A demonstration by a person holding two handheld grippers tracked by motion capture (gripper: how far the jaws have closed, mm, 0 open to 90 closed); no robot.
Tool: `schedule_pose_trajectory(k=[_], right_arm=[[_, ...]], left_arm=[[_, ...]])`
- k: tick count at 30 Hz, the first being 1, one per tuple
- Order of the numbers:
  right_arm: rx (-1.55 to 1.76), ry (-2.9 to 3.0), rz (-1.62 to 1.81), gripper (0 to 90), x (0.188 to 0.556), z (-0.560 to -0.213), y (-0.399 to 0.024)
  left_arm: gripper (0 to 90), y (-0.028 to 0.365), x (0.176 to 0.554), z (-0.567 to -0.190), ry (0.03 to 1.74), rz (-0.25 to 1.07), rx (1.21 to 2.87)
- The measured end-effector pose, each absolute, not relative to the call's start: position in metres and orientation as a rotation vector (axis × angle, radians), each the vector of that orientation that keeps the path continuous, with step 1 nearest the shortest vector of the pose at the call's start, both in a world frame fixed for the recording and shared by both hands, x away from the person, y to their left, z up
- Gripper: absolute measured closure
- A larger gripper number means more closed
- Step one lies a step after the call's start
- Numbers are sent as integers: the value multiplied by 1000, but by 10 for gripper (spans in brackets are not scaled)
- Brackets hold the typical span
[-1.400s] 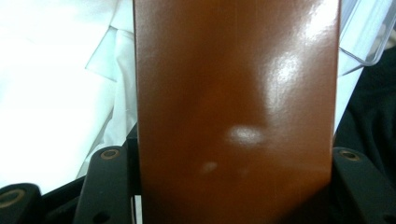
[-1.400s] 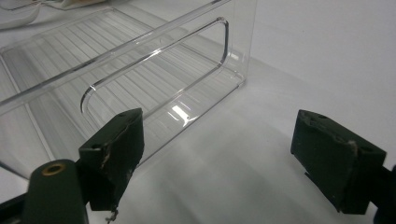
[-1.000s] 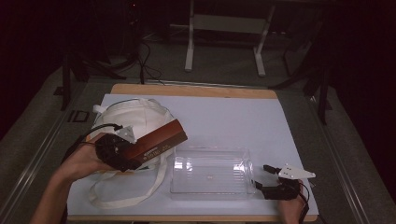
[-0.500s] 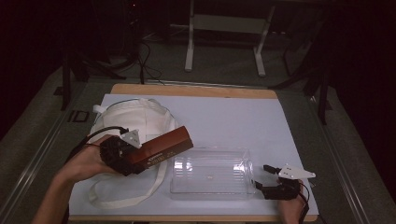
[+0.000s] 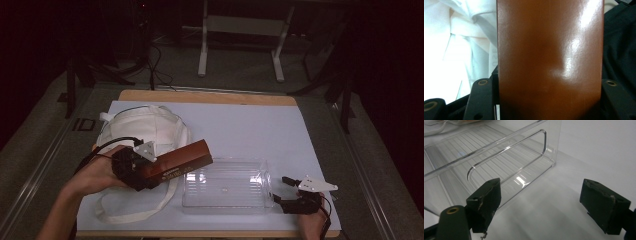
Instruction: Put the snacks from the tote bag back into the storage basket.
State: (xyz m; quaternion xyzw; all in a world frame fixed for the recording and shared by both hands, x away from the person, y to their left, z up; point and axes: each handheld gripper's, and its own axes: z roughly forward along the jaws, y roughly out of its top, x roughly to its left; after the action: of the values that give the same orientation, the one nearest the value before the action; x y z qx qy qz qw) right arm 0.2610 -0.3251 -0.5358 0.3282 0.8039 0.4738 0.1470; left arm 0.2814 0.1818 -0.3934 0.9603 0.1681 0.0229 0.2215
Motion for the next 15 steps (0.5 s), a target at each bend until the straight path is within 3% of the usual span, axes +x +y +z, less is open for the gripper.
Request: schedule_pose_trajectory(k=[15], right_arm=[[944, 2311, 1369, 171, 261, -536, -325]], left_arm=[[434, 166, 277, -394, 375, 56, 2690]])
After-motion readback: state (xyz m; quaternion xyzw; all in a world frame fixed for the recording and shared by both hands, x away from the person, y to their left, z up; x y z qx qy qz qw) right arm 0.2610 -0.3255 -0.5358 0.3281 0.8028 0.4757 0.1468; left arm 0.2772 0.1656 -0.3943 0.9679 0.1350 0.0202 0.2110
